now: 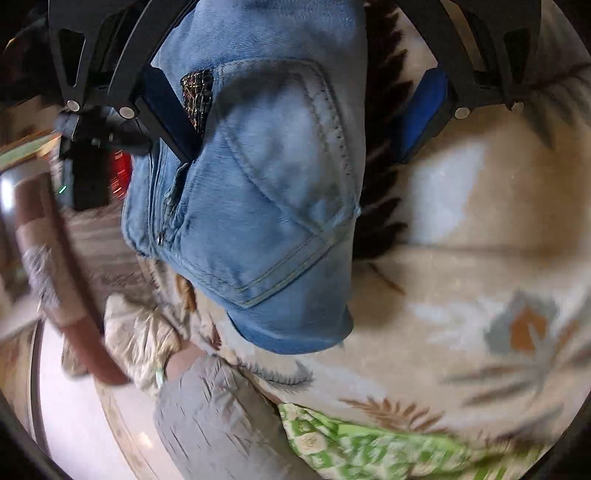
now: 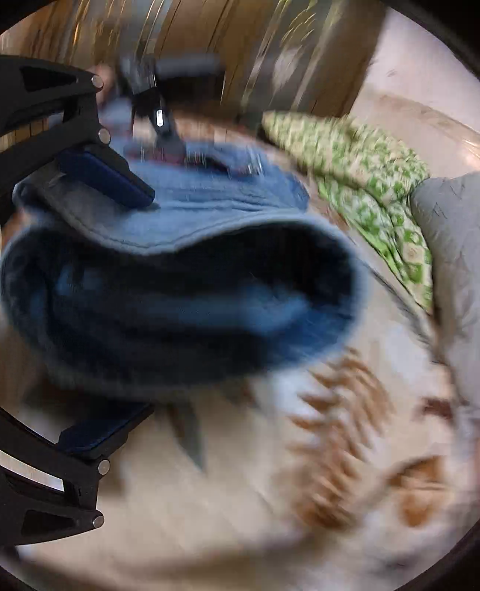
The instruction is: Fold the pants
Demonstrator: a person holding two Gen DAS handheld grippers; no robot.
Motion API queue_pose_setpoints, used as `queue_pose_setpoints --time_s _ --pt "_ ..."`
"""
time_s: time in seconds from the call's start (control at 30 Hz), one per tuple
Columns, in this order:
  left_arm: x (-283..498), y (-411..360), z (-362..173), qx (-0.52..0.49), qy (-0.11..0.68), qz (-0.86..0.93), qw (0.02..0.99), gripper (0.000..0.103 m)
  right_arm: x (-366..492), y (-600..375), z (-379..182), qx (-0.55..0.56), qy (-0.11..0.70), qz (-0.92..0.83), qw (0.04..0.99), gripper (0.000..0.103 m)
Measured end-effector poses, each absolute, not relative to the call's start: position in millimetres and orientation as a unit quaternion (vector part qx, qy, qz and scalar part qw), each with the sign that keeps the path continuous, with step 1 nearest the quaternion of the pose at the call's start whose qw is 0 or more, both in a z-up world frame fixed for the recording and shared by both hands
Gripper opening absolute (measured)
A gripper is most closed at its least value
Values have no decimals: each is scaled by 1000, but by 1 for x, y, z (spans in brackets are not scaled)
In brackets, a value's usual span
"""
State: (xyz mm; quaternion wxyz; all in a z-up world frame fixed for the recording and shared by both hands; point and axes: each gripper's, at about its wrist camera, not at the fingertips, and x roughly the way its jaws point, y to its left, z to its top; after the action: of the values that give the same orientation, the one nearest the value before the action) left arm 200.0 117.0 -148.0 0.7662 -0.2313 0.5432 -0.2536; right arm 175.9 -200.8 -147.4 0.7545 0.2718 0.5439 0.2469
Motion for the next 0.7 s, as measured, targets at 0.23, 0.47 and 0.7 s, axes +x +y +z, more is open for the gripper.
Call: queue_pose_setpoints --time_s 0.23,0.47,0.7 --pt "190 112 -149 -224 526 -269 775 101 181 -172 -158 283 530 270 752 99" --pt "178 96 -120 -190 496 -292 795 35 176 -181 -147 280 502 277 770 50" --pt "187 84 -82 -251 411 -319 816 32 185 -197 -88 224 429 287 827 44"
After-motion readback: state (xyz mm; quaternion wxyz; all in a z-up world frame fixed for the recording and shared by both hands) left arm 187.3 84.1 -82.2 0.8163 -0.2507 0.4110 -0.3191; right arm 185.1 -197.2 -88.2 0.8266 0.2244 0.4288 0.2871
